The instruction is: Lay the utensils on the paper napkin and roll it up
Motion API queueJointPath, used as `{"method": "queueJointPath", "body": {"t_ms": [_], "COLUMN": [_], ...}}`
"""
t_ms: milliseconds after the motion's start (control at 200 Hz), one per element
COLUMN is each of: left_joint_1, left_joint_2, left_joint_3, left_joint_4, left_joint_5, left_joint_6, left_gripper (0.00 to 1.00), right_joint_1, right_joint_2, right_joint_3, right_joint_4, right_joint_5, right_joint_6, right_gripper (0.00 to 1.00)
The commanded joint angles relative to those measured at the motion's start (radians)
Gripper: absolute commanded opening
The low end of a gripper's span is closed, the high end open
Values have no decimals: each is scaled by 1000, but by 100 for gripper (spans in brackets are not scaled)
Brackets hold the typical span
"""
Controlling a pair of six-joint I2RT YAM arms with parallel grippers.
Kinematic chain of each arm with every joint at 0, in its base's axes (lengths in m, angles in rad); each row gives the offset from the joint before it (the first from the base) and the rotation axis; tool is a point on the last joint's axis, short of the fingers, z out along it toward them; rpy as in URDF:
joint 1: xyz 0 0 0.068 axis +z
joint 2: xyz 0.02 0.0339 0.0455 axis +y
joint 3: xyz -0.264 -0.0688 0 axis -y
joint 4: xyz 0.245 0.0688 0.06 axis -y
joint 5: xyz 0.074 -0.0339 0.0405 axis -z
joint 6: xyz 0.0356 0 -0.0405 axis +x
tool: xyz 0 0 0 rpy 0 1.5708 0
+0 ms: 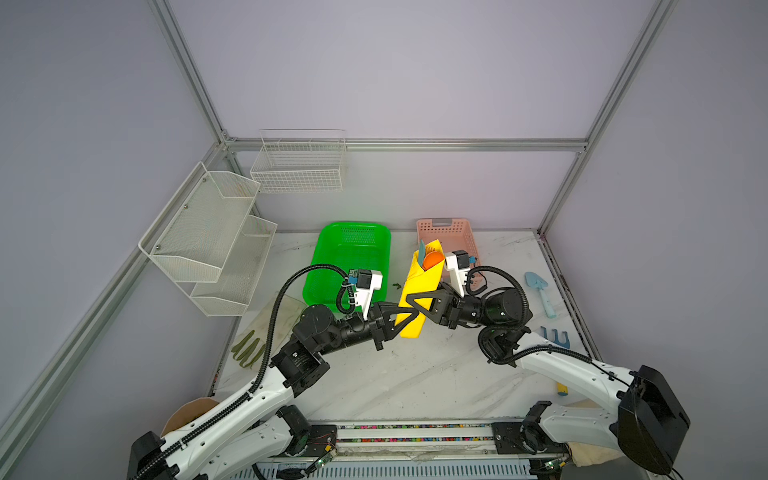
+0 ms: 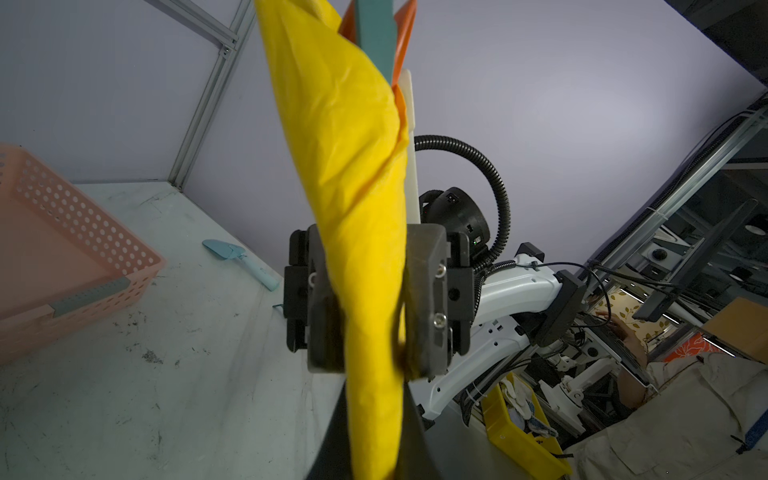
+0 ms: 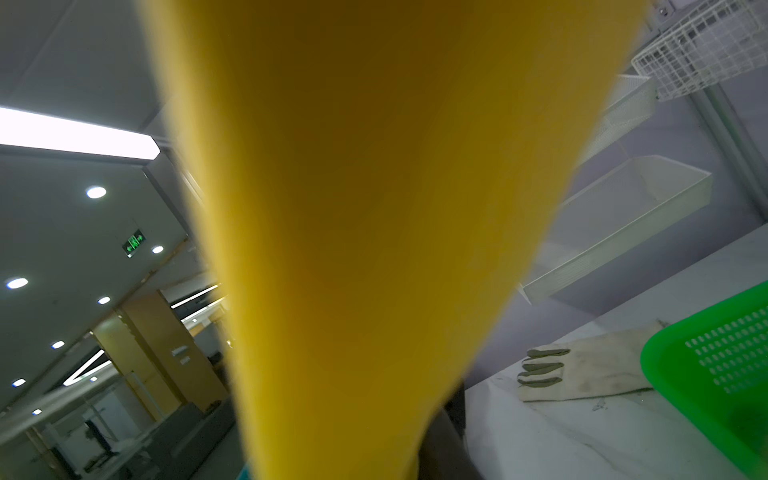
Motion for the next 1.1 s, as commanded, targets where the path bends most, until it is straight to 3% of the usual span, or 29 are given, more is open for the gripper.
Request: {"method": "queueJointPath", "body": {"t_ms": [0,250,420,495,650,815,840,870,990,1095], "left_joint_1": [12,17,19,20,28,30,30,31,40,54], "left_joint_2": [-20,-31,-27,-33,-47,-64,-71,-81,-149,-222], "left_joint_3": [-40,-36,-33,-32,-28,-5,-1,4,36,79], "left_joint_4": [22,10,-2,-21,-43,-115,-131,-155,-308,-505], "left_joint_5": [12,10,-4,-22,-37,-42,-49,-61,-178,-455], "left_joint_6": [-1,0,1,7,10,35,40,54,113,141], "left_gripper": [0,0,0,11,49,63,80,87,92,93], "right_joint_1": [4,4,4,3,4,4,3,3,-1,-6], "right_joint_2": [7,-12,-34,-40,-36,-43,-47,-51,-72,-68], "right_joint_3": [14,-4,24,31,49,42,43,45,72,127], "right_joint_4": [39,18,-116,-154,-214,-220,-226,-236,-343,-485], "right_joint_5": [-17,7,42,59,89,120,124,128,167,217], "right_joint_6": [9,-1,-63,-74,-81,-74,-74,-74,-119,-185], "right_gripper": [16,0,0,0,0,0,0,0,0,0]}}
